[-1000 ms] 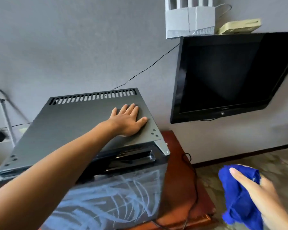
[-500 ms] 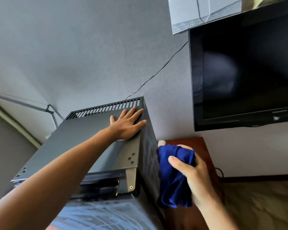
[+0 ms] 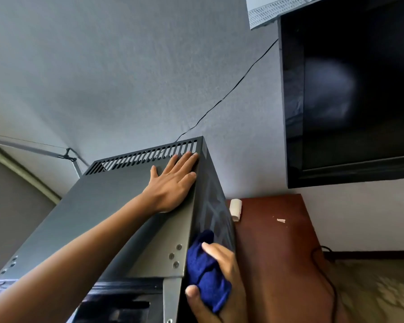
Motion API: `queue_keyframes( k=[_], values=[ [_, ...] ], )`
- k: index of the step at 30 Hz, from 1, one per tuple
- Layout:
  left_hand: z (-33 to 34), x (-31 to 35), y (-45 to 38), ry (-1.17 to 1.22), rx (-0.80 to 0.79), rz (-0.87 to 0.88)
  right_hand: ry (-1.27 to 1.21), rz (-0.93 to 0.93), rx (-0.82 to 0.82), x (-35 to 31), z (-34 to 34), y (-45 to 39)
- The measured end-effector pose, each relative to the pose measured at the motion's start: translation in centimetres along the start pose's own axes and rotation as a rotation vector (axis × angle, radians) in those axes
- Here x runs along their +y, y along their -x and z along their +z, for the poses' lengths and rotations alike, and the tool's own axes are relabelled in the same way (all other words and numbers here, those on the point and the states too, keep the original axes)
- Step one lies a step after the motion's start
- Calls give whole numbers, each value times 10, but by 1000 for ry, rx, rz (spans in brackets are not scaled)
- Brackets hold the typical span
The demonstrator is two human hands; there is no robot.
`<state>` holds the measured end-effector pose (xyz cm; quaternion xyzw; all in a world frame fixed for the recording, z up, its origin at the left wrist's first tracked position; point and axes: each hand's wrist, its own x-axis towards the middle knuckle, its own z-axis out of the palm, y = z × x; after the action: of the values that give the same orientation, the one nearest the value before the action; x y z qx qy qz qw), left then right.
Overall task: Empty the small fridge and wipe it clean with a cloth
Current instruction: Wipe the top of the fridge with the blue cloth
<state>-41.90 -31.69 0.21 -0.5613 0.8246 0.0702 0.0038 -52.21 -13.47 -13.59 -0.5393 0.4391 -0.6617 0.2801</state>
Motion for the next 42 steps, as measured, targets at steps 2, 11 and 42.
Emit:
queue_keyframes(
  k=[2,11,42],
  values=[
    [1,-1,-1,6,0,-13,-39,-133,68,-4,1,-20],
    [-1,-1,-1,90,17,-39,127,334,224,52,42,-244],
    [-1,9,1,-34,45,-78,46,636,373,53,13,48]
  ],
)
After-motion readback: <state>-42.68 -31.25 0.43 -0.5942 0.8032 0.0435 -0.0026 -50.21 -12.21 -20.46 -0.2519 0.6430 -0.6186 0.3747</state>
